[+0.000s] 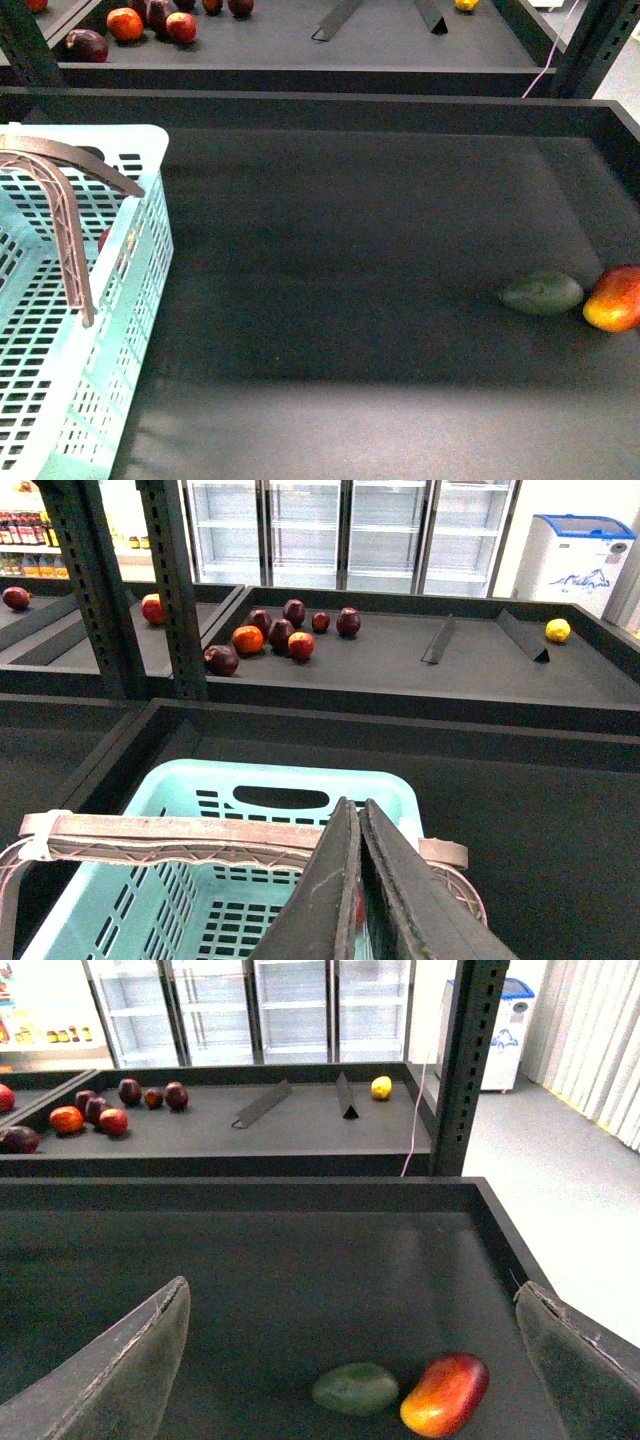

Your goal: Pick apple with right arm and hold basket with left

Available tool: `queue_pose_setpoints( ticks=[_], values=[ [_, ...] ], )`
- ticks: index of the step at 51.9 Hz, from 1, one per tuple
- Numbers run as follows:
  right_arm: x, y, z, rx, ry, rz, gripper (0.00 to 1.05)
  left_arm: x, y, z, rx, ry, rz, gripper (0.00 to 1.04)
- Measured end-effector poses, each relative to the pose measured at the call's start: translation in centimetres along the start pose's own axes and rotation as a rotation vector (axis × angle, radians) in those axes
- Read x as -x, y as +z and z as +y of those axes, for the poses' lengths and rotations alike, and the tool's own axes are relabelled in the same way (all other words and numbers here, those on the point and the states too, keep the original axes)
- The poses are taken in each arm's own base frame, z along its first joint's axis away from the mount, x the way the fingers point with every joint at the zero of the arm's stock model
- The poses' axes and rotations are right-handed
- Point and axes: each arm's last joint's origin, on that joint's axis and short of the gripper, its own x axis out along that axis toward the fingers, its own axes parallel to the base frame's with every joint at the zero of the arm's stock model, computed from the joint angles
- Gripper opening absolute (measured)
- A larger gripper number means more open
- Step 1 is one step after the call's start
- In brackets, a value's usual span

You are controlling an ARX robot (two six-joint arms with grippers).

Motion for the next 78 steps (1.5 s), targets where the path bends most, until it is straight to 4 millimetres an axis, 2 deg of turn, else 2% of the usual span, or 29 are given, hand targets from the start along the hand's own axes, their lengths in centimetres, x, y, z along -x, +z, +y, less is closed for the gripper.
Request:
queue_pose_setpoints(
  ticks=[15, 21, 78],
  values=[
    [0.0, 0.0, 0.0, 0.0, 0.0, 0.0, 0.96, 1.9, -0.7, 0.0, -0.001, 0.0, 0.0, 0.03],
    [0.0, 0.0, 0.0, 0.0, 0.0, 0.0, 0.96, 2.5, -1.6, 0.0, -0.002, 0.0, -0.005, 0.03],
    [0.0, 0.0, 0.0, 0.0, 0.0, 0.0, 0.96, 5.5, -1.1, 0.0, -0.004, -0.001, -0.025, 0.03]
  ],
)
